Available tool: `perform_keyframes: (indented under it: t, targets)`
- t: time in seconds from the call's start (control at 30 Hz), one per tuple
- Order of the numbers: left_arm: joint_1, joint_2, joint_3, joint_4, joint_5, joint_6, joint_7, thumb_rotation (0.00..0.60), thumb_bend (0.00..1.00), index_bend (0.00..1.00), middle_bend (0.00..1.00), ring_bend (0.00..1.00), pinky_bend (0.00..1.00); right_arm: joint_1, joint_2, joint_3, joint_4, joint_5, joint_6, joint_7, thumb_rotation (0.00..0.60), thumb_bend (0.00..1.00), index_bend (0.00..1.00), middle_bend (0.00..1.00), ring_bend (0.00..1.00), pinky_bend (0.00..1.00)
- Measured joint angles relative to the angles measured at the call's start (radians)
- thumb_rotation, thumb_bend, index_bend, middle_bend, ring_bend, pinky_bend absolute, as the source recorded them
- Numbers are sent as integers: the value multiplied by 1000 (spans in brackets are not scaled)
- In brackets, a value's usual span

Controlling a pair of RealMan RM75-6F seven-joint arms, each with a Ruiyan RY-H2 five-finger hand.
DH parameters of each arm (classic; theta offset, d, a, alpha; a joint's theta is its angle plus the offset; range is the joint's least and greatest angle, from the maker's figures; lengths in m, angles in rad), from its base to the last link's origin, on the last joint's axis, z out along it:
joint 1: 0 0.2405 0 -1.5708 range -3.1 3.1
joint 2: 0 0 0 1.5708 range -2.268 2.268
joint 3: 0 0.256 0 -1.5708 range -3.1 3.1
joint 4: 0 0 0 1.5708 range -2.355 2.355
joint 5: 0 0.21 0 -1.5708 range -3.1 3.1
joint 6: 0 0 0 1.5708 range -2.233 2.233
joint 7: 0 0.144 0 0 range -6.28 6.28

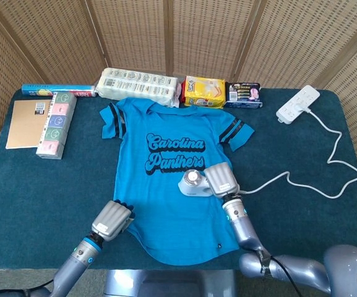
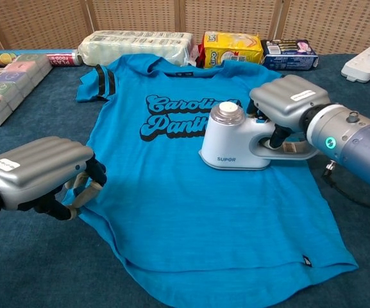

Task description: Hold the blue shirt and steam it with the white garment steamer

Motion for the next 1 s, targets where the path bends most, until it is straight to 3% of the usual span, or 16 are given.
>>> perform_keyframes:
  t: [0.6, 1.0]
  targets:
    - [3, 7, 7, 1, 13, -3, -22, 600, 438, 809, 713, 574, 493, 24, -36, -14, -51, -16, 17, -33, 600, 356, 699, 758, 812, 810]
    - [4, 1, 7, 3, 14, -4, -15, 600, 438, 809, 713, 574, 493, 0, -31, -63, 29, -100, 61, -29, 600, 356, 696, 758, 811, 808]
